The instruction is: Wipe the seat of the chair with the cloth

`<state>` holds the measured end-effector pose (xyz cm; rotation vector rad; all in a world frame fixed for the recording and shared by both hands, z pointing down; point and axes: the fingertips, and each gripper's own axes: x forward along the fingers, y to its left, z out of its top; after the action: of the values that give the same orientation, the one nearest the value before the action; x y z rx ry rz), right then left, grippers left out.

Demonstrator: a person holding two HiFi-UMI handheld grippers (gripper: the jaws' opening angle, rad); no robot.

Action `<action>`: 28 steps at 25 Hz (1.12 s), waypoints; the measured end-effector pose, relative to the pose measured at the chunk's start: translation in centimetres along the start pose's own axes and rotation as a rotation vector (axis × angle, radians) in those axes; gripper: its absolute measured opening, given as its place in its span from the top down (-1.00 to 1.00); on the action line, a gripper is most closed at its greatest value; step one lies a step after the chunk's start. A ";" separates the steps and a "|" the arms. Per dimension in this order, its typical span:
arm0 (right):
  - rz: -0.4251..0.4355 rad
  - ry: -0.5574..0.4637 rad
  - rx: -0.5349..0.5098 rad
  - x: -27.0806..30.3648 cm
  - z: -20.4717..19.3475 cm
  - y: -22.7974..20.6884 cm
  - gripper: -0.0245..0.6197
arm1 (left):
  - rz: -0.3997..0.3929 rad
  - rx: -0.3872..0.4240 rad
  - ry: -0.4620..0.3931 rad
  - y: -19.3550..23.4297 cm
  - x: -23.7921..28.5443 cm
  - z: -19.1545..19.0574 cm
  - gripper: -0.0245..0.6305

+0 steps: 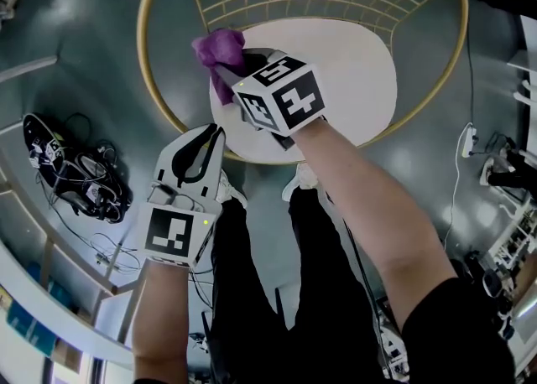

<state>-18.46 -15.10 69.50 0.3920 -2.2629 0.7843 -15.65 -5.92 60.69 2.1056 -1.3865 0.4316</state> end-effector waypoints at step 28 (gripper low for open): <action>-0.419 -0.088 0.434 -14.4 -5.9 -21.7 0.70 | -0.122 0.067 0.047 -6.7 5.9 0.6 0.86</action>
<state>5.22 -27.34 71.96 1.0814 -1.9722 1.0397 -7.14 -8.57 61.57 2.2054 -1.2252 0.4809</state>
